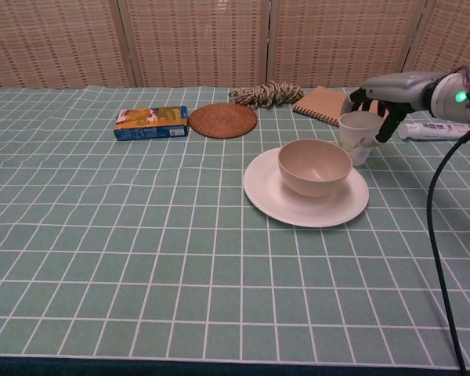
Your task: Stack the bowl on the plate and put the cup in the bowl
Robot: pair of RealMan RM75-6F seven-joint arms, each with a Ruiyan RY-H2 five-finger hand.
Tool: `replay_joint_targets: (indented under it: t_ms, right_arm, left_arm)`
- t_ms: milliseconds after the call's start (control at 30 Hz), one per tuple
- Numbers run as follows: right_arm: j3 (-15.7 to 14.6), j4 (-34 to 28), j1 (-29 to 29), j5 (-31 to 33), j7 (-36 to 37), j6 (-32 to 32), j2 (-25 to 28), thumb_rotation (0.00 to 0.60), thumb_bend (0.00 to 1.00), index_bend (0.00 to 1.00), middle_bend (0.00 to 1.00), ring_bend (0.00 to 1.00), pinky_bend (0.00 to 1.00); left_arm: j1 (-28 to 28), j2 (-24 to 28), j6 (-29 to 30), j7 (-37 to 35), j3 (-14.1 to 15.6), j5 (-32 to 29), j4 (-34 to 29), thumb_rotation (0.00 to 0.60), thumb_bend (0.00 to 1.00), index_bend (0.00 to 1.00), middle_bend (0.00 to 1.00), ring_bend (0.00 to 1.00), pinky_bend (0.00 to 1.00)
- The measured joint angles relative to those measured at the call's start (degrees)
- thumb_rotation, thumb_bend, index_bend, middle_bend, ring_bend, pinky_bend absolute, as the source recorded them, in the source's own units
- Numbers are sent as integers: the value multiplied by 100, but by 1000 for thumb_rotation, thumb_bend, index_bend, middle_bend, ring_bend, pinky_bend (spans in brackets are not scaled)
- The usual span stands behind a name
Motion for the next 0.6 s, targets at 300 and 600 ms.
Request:
replay_joint_targets:
  t_ms: [300,600]
  right_arm:
    - [15,-775,-143,-271,250,454,572,600,289,280,288,261,355]
    - [97,-2349,-305,-536,193,1017,1562,600,289,280,288,261,355]
  left_arm:
    - [-29,-12,-33,40,-9,5,-26,600,288,163,76,96,90]
    - [-56,-36,-46,78,-11,34,-59,600,288,163,76,96,90]
